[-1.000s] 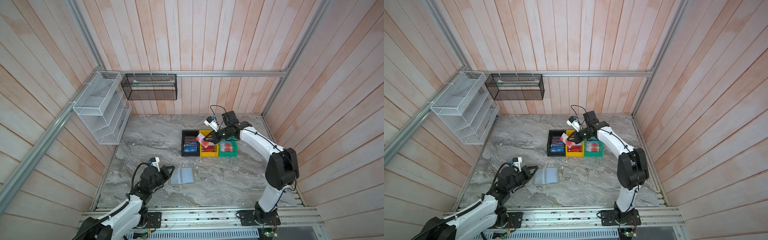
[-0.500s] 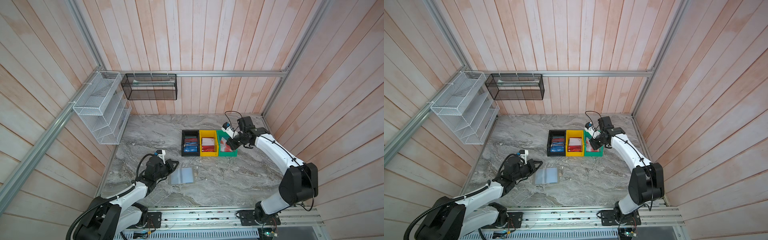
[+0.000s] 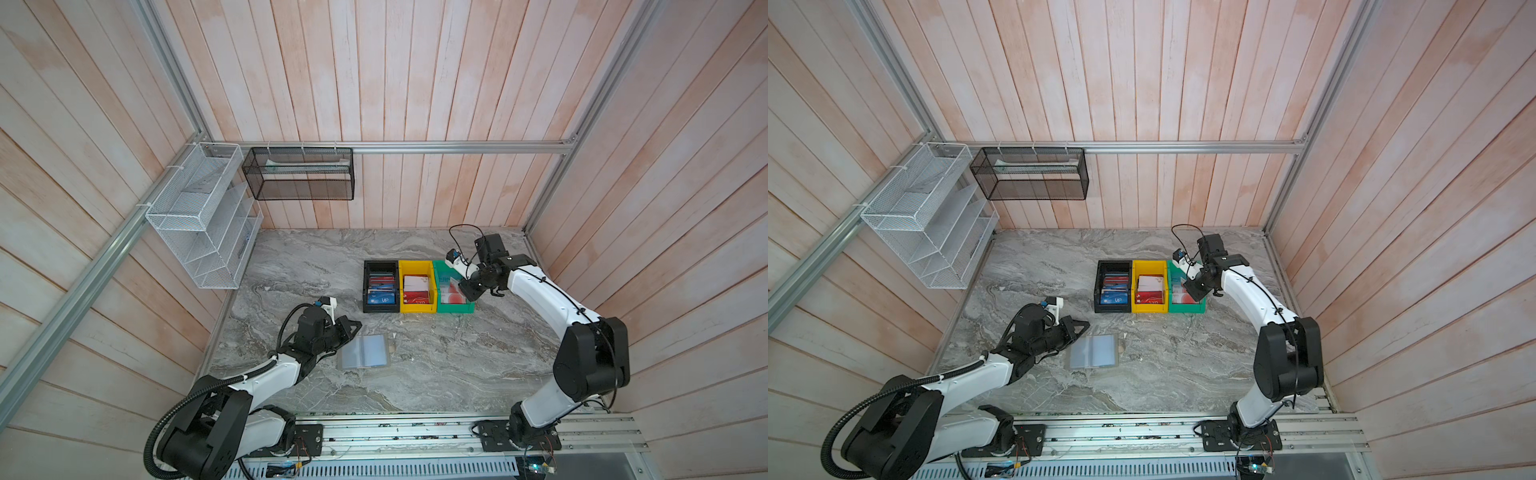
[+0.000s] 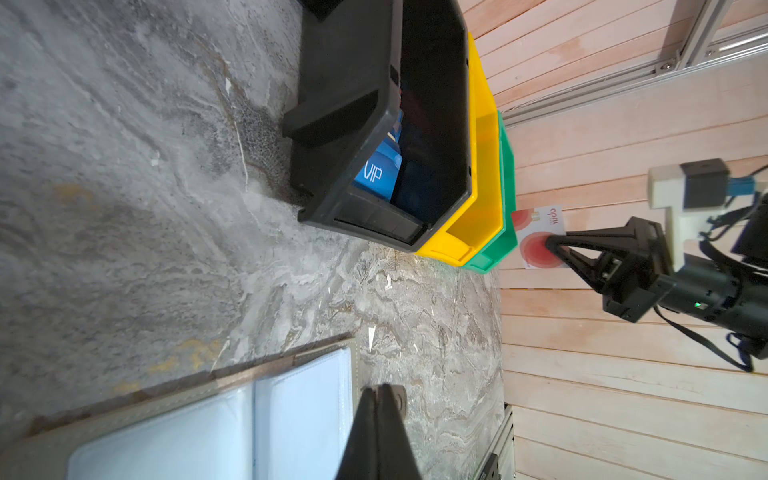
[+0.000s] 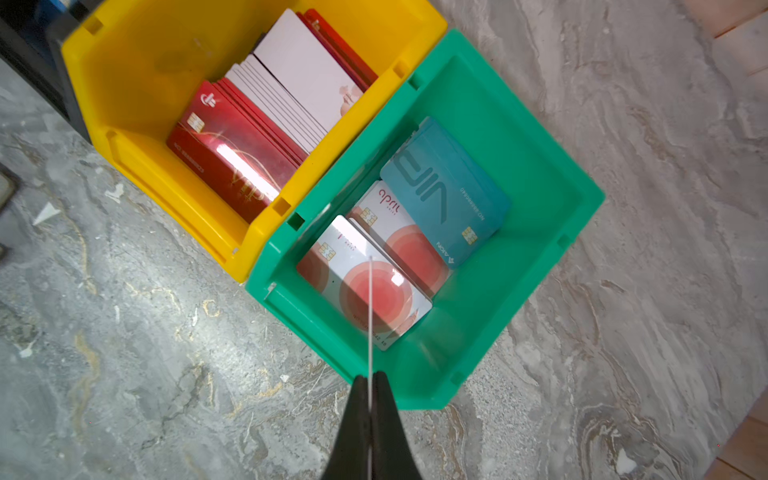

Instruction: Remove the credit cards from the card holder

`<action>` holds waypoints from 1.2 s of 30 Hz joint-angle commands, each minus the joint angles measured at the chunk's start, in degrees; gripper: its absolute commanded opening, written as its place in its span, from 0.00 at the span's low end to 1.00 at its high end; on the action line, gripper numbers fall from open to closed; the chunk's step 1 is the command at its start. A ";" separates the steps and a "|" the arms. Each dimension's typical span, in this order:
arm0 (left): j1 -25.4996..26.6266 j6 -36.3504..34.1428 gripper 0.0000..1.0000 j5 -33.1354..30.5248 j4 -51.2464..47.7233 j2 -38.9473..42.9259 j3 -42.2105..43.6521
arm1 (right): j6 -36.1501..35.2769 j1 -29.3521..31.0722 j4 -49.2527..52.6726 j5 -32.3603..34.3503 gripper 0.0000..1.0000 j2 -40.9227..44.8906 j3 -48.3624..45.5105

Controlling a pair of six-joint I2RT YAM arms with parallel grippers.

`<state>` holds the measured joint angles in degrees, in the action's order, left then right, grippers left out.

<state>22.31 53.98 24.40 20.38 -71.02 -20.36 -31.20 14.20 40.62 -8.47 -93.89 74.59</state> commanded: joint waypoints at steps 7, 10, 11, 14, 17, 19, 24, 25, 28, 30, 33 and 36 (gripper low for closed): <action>0.33 -0.10 0.00 -0.93 0.99 2.65 1.43 | -11.97 -1.35 2.05 -2.95 0.00 -3.59 5.68; 0.28 -0.14 0.00 -1.02 0.83 2.69 1.55 | -13.20 -1.43 2.47 -3.64 0.00 -5.92 6.70; 0.28 -0.10 0.00 -0.89 0.93 2.65 1.54 | -13.44 -1.54 2.69 -4.19 0.00 -6.88 6.95; 0.28 -0.01 0.00 -0.81 1.03 2.73 1.76 | -13.99 -1.63 3.81 -4.80 0.00 -9.40 7.91; 0.28 -0.01 0.00 -0.98 0.80 2.99 2.01 | -14.78 -1.71 4.29 -4.78 0.00 -10.89 7.95; 0.27 -0.01 0.00 -1.04 0.76 2.95 2.03 | -15.36 -1.89 4.30 -5.39 0.00 -11.39 7.94; 0.25 0.08 0.00 -1.16 0.82 2.91 2.33 | -16.20 -1.89 3.81 -5.82 0.00 -11.93 7.60; 0.21 0.16 0.00 -1.14 0.88 2.91 2.37 | -16.35 -1.89 3.83 -5.92 0.00 -12.02 7.51; 0.20 0.25 0.00 -1.11 1.09 2.96 2.67 | -16.85 -1.89 4.12 -6.06 0.00 -12.67 7.33; 0.24 0.17 0.00 -1.08 1.09 3.00 2.78 | -16.88 -1.89 4.29 -6.03 0.00 -13.57 7.42; 0.28 0.16 0.00 -0.97 1.17 2.91 2.96 | -16.85 -1.89 4.93 -6.41 0.00 -15.03 7.92; 0.25 -0.10 0.00 -0.70 1.58 2.70 3.11 | -16.96 -1.72 5.31 -6.90 0.00 -15.88 8.14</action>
<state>22.31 54.19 23.73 20.58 -68.77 -18.28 -47.27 12.60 43.57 -13.91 -108.09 81.58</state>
